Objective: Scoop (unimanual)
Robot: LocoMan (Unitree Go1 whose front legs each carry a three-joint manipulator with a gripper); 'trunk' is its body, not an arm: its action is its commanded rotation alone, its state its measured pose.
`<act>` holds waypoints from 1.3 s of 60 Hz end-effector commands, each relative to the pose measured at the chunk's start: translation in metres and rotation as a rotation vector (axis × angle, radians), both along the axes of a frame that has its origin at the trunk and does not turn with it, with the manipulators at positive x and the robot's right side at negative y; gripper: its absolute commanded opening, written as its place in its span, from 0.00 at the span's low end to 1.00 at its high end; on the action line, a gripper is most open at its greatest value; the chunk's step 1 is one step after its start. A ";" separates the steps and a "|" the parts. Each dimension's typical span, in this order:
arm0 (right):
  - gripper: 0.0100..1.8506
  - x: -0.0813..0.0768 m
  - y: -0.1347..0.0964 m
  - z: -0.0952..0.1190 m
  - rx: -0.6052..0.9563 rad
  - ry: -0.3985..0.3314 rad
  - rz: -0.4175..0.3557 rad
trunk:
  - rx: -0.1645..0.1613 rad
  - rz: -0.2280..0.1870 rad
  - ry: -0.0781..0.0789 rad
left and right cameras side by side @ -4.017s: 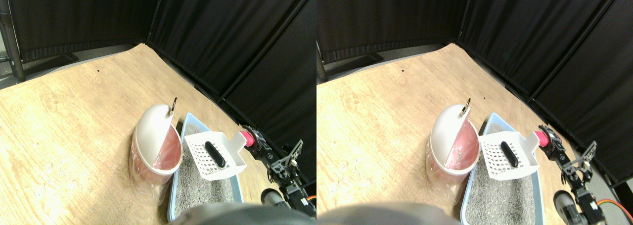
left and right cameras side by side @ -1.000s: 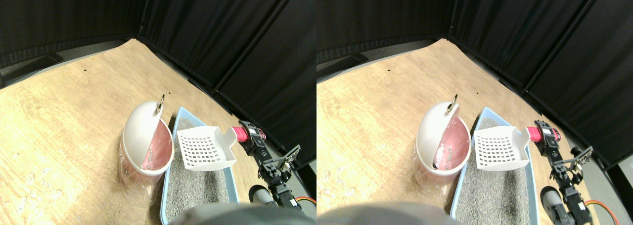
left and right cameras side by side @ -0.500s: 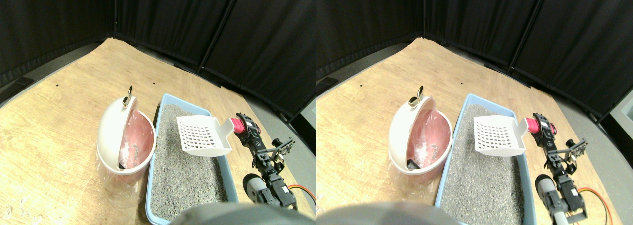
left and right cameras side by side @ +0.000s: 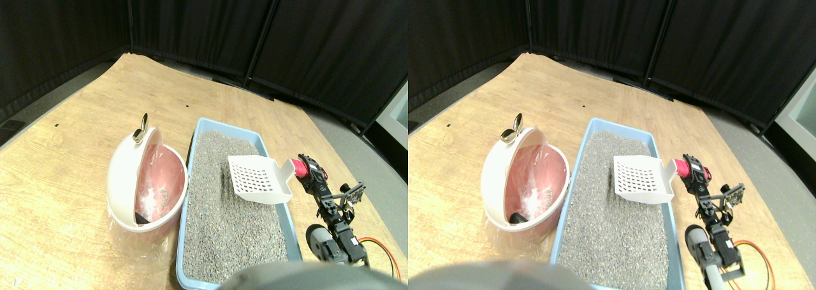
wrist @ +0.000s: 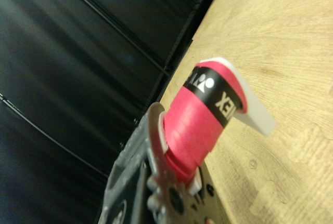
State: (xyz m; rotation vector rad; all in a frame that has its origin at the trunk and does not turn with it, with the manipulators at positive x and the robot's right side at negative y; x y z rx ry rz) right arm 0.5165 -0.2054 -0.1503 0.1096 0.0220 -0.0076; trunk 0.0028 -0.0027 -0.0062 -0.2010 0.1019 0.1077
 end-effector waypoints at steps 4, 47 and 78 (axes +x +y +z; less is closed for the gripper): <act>0.03 0.002 -0.006 -0.001 0.059 -0.061 0.013 | -0.002 0.002 -0.018; 0.03 0.007 -0.009 -0.040 0.123 0.036 -0.020 | -0.024 0.029 0.008; 0.12 0.002 -0.021 -0.061 0.125 0.196 -0.071 | -0.027 0.024 0.015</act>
